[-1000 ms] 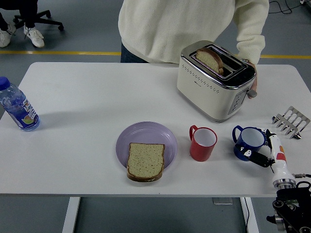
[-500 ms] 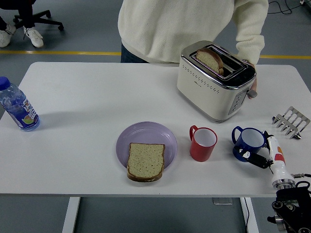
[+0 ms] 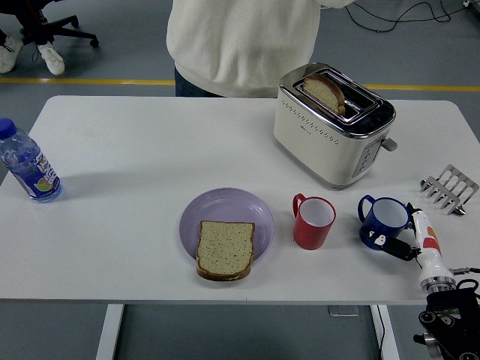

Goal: Pick up the cup,pour liquid into bread,place the cup on the desk

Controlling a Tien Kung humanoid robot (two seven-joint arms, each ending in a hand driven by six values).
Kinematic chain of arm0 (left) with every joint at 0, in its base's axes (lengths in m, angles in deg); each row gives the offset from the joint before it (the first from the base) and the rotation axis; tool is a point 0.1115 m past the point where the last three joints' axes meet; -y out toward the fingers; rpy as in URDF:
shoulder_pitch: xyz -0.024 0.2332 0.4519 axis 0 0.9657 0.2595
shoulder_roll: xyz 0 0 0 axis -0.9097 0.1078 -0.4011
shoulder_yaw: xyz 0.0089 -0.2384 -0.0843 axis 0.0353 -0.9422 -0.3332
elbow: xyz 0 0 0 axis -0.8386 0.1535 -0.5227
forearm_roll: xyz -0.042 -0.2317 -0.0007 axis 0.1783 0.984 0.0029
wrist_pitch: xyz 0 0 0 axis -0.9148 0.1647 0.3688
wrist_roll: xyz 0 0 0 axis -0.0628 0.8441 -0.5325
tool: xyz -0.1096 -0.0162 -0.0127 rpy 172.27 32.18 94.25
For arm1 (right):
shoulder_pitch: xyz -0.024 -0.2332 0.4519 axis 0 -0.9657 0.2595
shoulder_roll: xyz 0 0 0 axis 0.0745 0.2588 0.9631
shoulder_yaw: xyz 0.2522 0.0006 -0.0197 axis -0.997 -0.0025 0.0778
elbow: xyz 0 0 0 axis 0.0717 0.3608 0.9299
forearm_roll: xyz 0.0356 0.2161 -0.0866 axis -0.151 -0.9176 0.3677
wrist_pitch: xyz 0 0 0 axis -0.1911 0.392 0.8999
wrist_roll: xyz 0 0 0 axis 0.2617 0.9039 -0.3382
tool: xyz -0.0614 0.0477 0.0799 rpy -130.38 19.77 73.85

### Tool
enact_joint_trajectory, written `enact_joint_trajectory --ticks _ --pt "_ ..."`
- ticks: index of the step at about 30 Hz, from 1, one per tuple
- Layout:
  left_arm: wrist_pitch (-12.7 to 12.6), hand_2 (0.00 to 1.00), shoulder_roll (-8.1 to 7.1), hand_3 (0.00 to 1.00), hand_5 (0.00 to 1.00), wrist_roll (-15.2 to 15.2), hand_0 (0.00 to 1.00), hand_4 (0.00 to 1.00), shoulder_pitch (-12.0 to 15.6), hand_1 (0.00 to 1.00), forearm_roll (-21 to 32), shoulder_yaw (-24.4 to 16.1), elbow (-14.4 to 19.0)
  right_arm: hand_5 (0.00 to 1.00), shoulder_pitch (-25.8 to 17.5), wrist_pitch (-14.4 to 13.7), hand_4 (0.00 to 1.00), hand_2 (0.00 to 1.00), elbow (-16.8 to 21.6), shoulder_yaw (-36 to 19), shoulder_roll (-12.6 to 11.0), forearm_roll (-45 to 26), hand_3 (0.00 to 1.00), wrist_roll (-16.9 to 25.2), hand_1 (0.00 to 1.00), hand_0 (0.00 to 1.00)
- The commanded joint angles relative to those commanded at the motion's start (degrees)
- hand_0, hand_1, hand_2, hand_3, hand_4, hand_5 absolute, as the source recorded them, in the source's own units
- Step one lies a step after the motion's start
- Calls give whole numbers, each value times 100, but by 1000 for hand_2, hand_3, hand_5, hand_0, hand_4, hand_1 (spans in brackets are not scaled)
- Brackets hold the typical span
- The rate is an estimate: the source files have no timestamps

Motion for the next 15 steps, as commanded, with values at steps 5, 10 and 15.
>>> enact_joint_trajectory --ticks 5,10,15 --pt "-1 681 0 570 998 -1 643 375 1 663 -7 -2 0 110 -5 139 904 651 2 -11 0 67 883 -68 524 606" --pt "-3 681 0 569 998 -4 644 374 -1 662 -14 -18 0 127 -9 204 927 780 0 -53 5 69 978 -78 660 772" --pt "-5 681 1 570 998 -6 644 373 -1 661 -14 -19 0 127 -12 260 938 887 10 -84 9 30 998 -34 738 831"
